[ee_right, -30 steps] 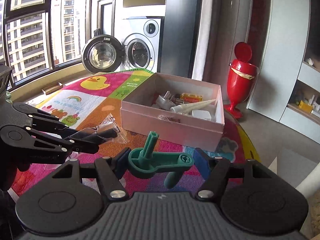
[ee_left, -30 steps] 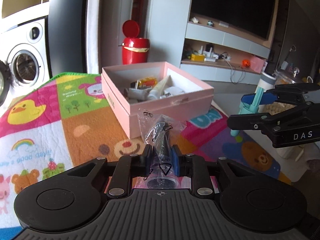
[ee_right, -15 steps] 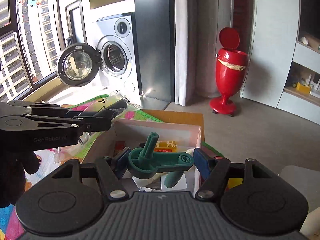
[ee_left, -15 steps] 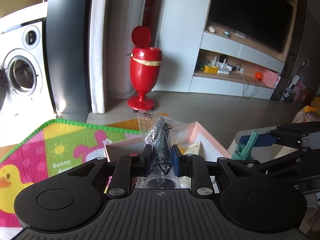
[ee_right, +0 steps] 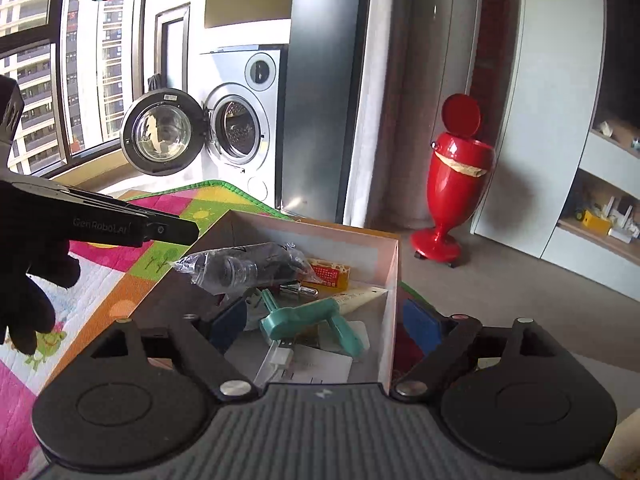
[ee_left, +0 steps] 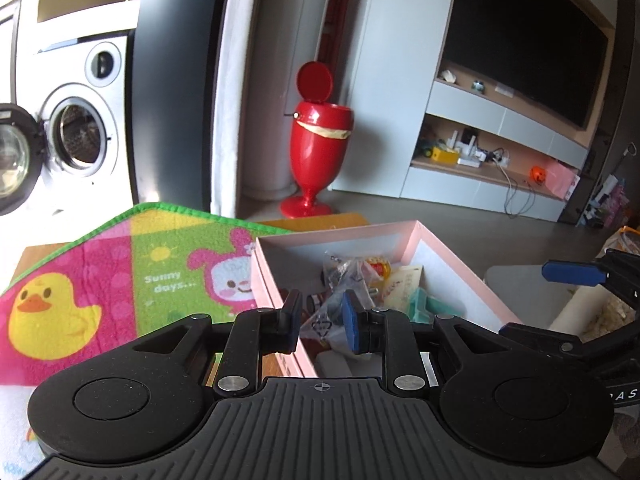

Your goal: Organize rigid objects

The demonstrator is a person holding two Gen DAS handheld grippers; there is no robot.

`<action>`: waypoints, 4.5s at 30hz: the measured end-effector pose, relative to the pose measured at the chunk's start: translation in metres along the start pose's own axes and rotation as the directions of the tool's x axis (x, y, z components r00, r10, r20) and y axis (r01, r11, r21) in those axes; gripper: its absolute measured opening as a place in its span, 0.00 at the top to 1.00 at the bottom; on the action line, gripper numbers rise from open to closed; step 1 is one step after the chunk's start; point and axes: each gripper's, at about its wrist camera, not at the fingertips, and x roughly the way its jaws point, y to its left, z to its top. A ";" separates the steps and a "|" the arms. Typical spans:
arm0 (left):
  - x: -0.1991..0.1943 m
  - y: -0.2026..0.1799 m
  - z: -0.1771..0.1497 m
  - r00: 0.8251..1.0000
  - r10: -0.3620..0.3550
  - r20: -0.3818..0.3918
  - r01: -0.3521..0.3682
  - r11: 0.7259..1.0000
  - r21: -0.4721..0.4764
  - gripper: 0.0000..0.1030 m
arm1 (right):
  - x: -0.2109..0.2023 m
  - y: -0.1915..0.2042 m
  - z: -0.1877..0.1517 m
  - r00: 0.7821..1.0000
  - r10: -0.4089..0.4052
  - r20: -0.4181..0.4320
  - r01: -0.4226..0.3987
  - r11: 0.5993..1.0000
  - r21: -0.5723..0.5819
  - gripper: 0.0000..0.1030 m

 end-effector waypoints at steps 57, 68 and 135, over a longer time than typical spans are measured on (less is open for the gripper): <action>-0.069 0.012 -0.085 0.978 0.206 0.039 -0.204 0.978 -0.034 0.50 | -0.002 0.038 -0.082 0.973 0.022 -0.228 0.039 0.964 0.262 0.07; -0.051 -0.015 -0.143 0.959 0.281 -0.032 -0.280 0.960 0.014 0.46 | 0.008 0.059 -0.094 0.970 -0.046 -0.239 0.109 0.960 0.257 0.00; -0.041 -0.027 -0.141 0.950 0.312 -0.017 -0.312 0.950 -0.011 0.42 | 0.009 0.062 -0.102 0.982 -0.105 -0.154 0.144 0.953 0.267 0.00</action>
